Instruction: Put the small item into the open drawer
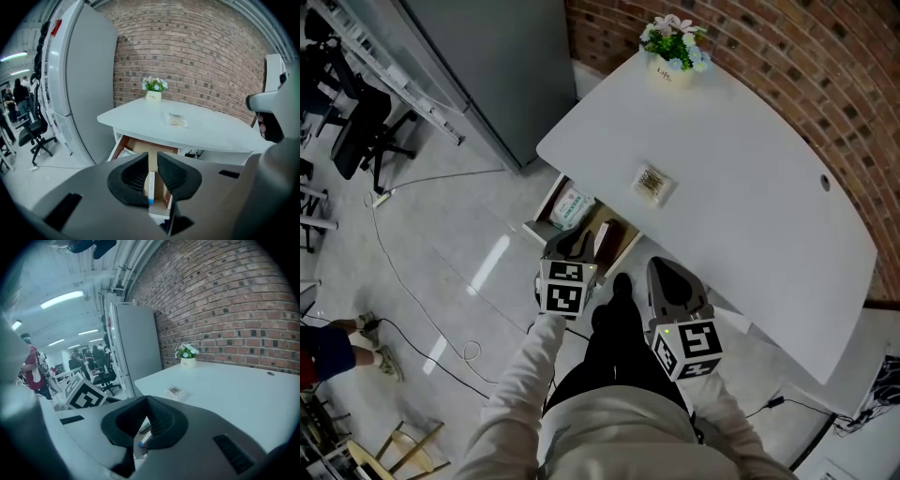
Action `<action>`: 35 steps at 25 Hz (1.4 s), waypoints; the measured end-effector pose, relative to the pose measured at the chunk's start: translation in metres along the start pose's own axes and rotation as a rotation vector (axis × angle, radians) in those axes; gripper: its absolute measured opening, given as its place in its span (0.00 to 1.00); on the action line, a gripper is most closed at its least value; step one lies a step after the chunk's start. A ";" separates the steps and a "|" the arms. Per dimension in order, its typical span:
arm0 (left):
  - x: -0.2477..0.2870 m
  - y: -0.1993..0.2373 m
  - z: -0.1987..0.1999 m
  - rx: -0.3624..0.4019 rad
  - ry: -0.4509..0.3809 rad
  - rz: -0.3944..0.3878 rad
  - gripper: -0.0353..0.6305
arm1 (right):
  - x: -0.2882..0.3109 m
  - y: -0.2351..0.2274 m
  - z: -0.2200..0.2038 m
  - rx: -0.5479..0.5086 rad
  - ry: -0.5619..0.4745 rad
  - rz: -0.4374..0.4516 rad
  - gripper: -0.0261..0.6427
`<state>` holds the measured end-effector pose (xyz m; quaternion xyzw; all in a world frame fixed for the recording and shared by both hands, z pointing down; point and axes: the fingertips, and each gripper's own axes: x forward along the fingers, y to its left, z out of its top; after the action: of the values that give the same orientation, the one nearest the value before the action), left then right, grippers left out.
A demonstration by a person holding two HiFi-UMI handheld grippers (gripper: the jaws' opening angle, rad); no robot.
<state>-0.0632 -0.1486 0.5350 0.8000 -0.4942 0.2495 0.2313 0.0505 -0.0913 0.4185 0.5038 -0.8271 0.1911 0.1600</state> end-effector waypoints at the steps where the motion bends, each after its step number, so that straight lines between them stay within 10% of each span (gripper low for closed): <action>1: -0.006 0.002 0.003 -0.001 -0.014 0.008 0.16 | 0.000 0.002 0.001 0.002 -0.003 0.002 0.08; 35: -0.165 0.014 0.049 -0.115 -0.319 0.066 0.09 | -0.035 0.040 0.035 -0.097 -0.111 0.012 0.08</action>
<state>-0.1314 -0.0729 0.3959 0.7983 -0.5640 0.0984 0.1869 0.0280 -0.0642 0.3656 0.5004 -0.8459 0.1235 0.1369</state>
